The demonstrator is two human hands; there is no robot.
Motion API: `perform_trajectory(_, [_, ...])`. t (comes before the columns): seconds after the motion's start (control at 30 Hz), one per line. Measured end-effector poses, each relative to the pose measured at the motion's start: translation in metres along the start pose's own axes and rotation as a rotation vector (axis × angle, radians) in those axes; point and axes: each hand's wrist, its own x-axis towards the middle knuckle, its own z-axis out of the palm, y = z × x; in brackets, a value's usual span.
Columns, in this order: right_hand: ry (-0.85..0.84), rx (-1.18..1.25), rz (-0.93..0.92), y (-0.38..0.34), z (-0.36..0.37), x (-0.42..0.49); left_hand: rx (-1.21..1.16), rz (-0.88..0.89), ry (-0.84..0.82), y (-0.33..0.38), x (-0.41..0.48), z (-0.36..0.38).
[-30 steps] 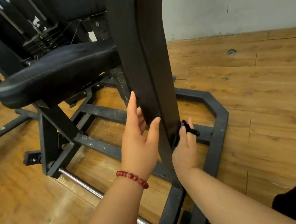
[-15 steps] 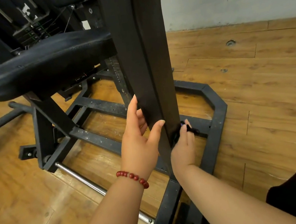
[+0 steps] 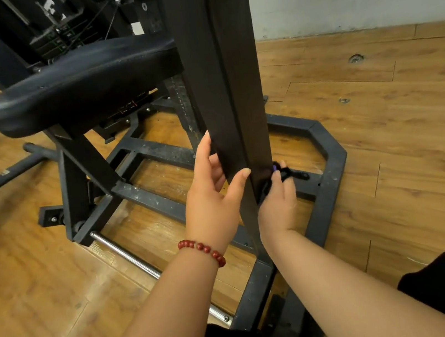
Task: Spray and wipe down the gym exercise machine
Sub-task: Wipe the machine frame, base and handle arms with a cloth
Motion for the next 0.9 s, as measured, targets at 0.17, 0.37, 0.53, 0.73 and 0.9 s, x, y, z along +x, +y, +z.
perform_trajectory(0.17, [-0.054,0.019,-0.287,-0.050,0.003,0.000,-0.048,-0.004,-0.012,0.007,-0.002,-0.006])
perform_trajectory(0.37, [-0.120,-0.072,-0.586,-0.050,0.005,-0.002,-0.033,0.032,0.011,0.022,0.001,-0.018])
perform_trajectory(0.53, [-0.153,-0.099,-0.831,-0.100,0.018,-0.010,-0.081,0.119,0.063,0.054,0.012,-0.026])
perform_trajectory(0.73, [-0.114,-0.246,-1.005,-0.142,0.020,-0.017,-0.115,0.181,0.181,0.083,0.027,-0.036])
perform_trajectory(0.9, [-0.067,-0.296,-1.292,-0.192,0.005,-0.030,-0.125,0.232,0.219,0.111,0.037,-0.051])
